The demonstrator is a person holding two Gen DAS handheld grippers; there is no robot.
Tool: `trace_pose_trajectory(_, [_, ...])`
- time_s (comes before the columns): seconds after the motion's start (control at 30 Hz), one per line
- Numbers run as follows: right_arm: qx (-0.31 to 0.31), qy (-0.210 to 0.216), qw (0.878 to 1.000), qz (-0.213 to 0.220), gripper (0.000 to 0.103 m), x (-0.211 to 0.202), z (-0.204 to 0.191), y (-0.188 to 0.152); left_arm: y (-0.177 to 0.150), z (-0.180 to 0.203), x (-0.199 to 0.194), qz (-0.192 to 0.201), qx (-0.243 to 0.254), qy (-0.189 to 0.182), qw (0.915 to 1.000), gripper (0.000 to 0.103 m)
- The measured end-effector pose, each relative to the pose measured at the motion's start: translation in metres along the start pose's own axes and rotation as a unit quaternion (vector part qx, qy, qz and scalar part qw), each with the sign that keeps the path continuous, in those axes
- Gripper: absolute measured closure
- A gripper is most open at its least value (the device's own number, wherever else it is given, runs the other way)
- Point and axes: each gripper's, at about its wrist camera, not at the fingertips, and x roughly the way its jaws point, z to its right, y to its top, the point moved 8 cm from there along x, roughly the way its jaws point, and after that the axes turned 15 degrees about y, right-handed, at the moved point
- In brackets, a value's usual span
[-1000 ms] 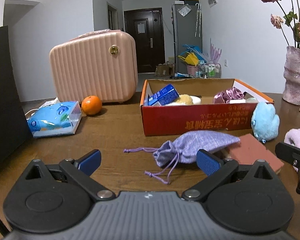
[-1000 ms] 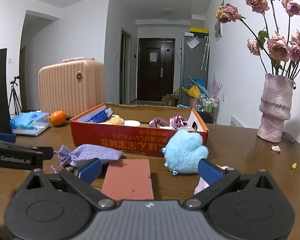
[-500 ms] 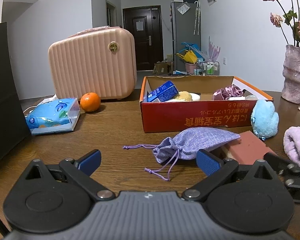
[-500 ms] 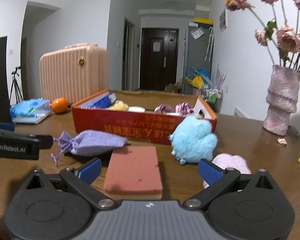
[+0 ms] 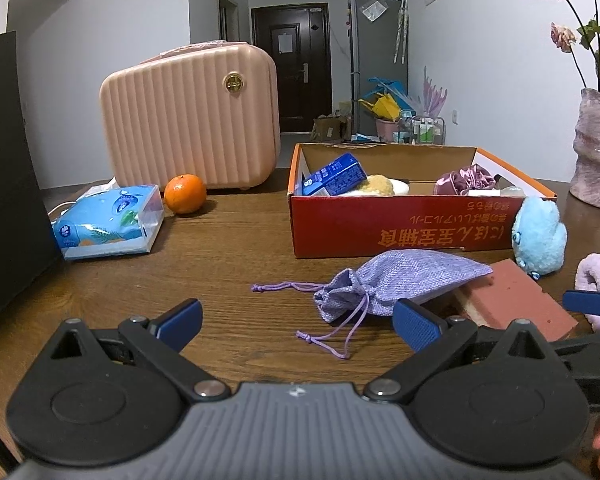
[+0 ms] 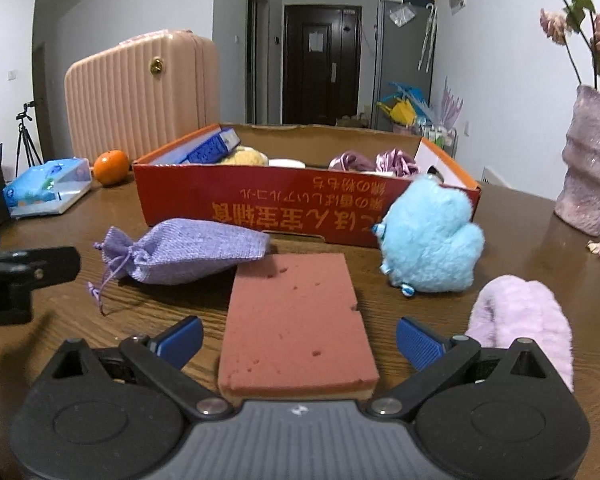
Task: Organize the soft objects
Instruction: 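Lower the right tool onto the pink sponge block and close on it, then close the left tool on the lavender drawstring pouch while the right tool lifts the pink block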
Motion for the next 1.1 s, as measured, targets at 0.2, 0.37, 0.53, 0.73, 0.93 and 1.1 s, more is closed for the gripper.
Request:
trace_pose_trajectory(0.2, [0.014, 0.004, 1.000, -0.016, 0.010, 0.014, 0.004, 0.001, 0.000, 0.000, 0.001, -0.002, 0.000, 0.000, 1.0000, 0.000])
trace_pose_trajectory(0.37, [0.024, 0.013, 0.999, -0.029, 0.018, 0.020, 0.006, 0.000, 0.000, 0.000, 0.000, -0.001, 0.000, 0.000, 1.0000, 0.000])
trace_pose_trajectory(0.53, [0.023, 0.014, 0.999, -0.024, 0.034, 0.019, 0.005, 0.001, 0.000, 0.001, 0.001, 0.000, 0.001, -0.001, 1.0000, 0.000])
trace_pose_trajectory(0.73, [0.022, 0.013, 1.000, -0.006, 0.034, 0.013, 0.005, 0.004, 0.000, 0.001, 0.000, 0.001, 0.001, -0.003, 1.0000, 0.000])
trace_pose_trajectory(0.93, [0.019, 0.000, 0.999, 0.036, 0.034, -0.004, 0.009, 0.011, -0.001, 0.001, 0.000, 0.001, 0.001, -0.005, 1.0000, 0.000])
trace_pose_trajectory(1.1, [0.026, -0.010, 0.997, 0.079, 0.034, -0.023, 0.016, 0.020, 0.000, 0.001, 0.000, 0.000, 0.001, -0.006, 1.0000, 0.000])
